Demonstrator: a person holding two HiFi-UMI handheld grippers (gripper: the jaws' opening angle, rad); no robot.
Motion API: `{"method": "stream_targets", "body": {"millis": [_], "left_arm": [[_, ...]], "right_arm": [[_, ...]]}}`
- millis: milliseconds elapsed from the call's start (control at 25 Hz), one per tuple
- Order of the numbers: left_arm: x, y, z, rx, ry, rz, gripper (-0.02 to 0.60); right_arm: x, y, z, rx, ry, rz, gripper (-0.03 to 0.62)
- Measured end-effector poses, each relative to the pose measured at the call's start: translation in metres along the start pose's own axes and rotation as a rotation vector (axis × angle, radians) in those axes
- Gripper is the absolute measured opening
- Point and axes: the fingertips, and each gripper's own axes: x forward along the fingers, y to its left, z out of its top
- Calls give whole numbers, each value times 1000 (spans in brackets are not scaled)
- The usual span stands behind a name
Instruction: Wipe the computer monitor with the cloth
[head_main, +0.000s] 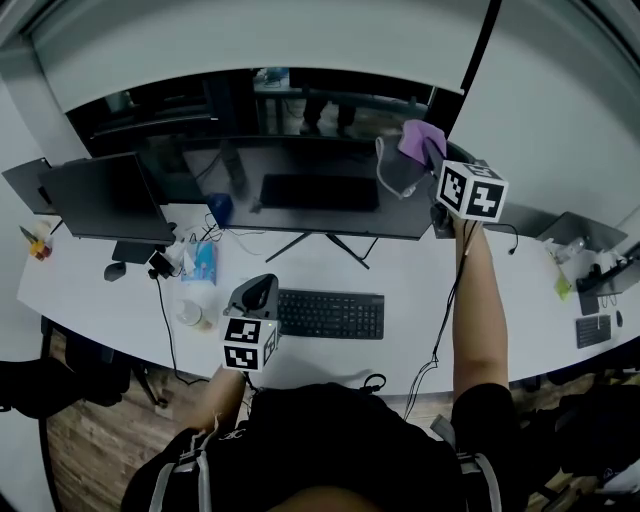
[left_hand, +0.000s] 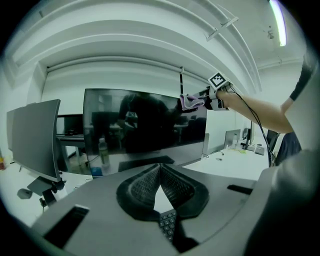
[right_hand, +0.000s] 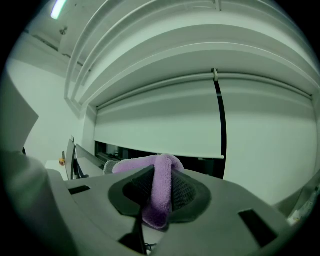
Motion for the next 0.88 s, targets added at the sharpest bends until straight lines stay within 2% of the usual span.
{"method": "stream_targets", "body": {"millis": [400, 880], "left_arm": [[-2, -27, -26, -28, 21, 24, 14], [-6, -19, -22, -26, 22, 58, 14]], "right_arm": [[-23, -42, -6, 6, -36, -56, 97], [-32, -62, -5, 44, -73, -103, 97]]}}
